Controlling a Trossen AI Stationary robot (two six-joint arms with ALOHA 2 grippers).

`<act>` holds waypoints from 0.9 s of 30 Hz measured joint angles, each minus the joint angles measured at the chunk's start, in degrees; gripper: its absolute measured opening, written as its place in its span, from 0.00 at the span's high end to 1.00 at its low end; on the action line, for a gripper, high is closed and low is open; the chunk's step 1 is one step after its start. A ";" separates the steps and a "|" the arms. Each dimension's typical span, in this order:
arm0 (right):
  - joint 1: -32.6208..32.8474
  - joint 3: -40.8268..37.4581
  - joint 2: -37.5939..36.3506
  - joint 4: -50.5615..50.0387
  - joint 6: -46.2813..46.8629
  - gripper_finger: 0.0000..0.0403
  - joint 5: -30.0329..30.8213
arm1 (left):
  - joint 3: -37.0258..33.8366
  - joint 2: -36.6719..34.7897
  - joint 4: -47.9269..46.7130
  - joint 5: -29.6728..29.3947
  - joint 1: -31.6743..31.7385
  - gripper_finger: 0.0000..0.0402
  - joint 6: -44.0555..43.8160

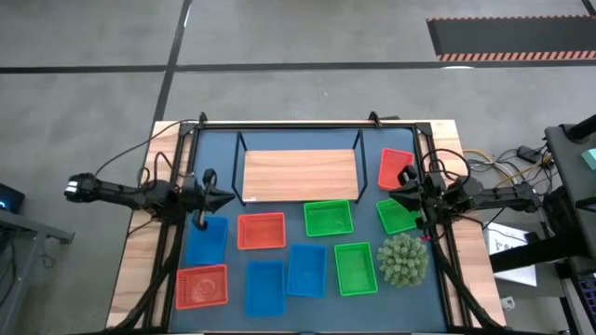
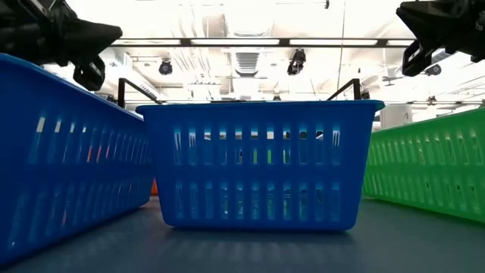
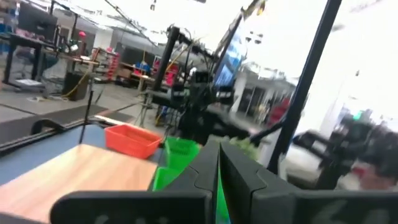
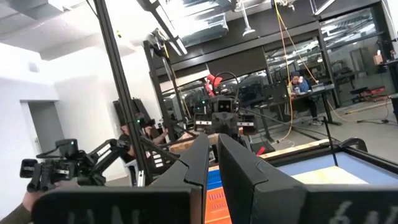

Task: Stack baskets on shelf by color
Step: Put the top left green basket on the shelf

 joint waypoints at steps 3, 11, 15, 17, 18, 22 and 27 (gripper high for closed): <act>0.01 0.00 0.02 0.00 -1.85 0.93 0.02 | -0.01 0.00 2.70 0.00 0.01 1.00 -0.44; 0.03 0.00 0.00 -0.01 -3.28 0.93 -0.06 | -0.01 0.02 13.30 -0.42 -0.01 1.00 -6.36; 0.01 0.00 0.02 -0.02 -3.65 0.93 0.09 | -0.01 0.02 18.97 -0.42 -0.01 1.00 -6.34; 0.01 0.00 0.02 0.37 -6.83 0.93 0.29 | -0.01 0.41 21.75 -0.42 -0.01 1.00 -6.35; 0.01 -0.02 0.02 0.88 -7.97 0.93 0.75 | 0.00 0.69 23.05 -0.42 -0.01 1.00 -6.34; 0.01 -0.02 0.02 2.47 -10.22 0.93 2.61 | 1.60 2.82 24.29 -0.67 -0.01 1.00 -6.33; 0.01 -0.02 0.16 7.64 -13.64 0.93 3.04 | 5.52 8.88 24.45 -2.34 -0.04 1.00 -5.90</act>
